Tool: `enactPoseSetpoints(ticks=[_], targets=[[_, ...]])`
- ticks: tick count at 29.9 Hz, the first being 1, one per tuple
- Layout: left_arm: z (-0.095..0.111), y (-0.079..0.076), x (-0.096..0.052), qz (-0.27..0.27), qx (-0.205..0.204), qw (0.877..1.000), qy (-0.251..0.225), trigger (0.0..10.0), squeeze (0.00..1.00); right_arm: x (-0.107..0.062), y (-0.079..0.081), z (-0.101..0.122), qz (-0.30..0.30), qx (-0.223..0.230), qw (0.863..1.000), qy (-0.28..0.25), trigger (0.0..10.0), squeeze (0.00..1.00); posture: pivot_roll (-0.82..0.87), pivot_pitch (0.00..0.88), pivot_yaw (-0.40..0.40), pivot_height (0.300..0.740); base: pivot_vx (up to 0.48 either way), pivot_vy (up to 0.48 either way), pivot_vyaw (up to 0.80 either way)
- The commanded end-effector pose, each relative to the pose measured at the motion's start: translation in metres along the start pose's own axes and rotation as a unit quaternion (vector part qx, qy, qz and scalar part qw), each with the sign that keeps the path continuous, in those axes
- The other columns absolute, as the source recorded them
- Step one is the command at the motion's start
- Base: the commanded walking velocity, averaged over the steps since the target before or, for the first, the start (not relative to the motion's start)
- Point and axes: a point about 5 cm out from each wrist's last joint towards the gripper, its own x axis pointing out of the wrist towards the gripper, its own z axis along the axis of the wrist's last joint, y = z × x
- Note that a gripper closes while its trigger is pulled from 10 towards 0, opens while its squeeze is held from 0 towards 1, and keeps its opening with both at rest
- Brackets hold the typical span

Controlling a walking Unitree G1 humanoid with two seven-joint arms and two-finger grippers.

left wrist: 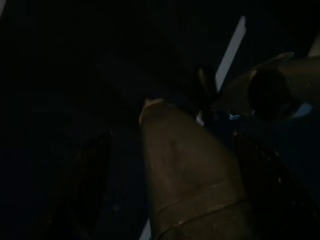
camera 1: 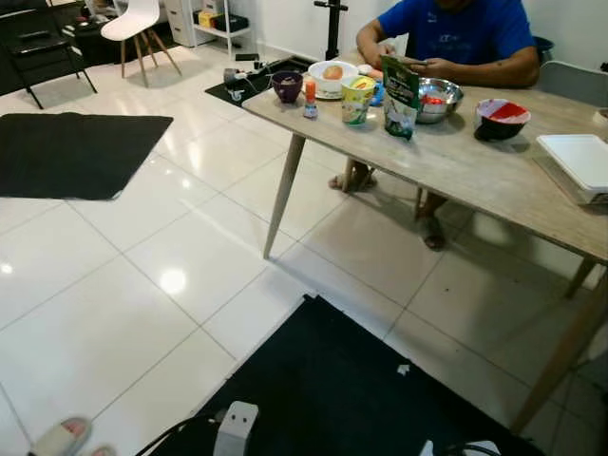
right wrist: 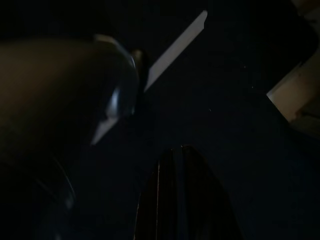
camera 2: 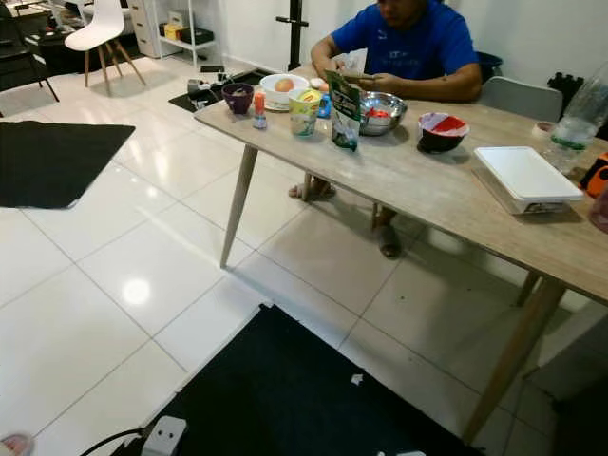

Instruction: Restocking fridge

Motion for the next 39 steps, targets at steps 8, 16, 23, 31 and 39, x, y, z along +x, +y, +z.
enactPoseSetpoints(ticks=[8, 16, 23, 31, 39], targets=[[-0.0022, -0.0034, 0.0011, -0.004, -0.005, 1.0, 0.005, 10.0, 0.0, -0.0013, -0.0014, -0.0087, -0.005, 0.0, 1.0, 0.018, 10.0, 0.0, -0.01, 0.038, 0.006, 0.74, 0.0, 0.0, -0.8], [-0.0024, -0.0039, 0.0012, -0.003, -0.007, 1.0, 0.005, 10.0, 0.0, -0.0014, -0.0018, -0.0094, -0.007, -0.002, 1.0, 0.021, 10.0, 0.0, -0.01, 0.038, 0.003, 0.74, 0.0, 0.0, -0.8], [-0.0024, -0.0041, 0.0013, -0.003, -0.006, 1.0, 0.005, 10.0, 0.0, -0.0014, -0.0025, -0.0094, -0.01, -0.004, 1.0, 0.022, 10.0, 0.0, -0.01, 0.037, 0.002, 0.74, 0.0, 0.0, -0.8], [-0.0021, -0.0039, 0.0013, -0.002, -0.002, 1.0, 0.005, 10.0, 0.0, -0.0015, -0.0035, -0.0091, -0.015, -0.009, 1.0, 0.022, 10.0, 0.0, -0.01, 0.039, 0.002, 0.74, 0.0, 0.0, -0.8], [-0.0039, -0.0028, 0.0007, 0.001, 0.004, 1.0, 0.008, 10.0, 0.0, -0.0018, -0.0066, -0.0069, -0.026, -0.015, 0.999, 0.014, 10.0, 0.0, -0.01, 0.034, 0.0, 0.74, 0.0, 0.0, -0.4]])
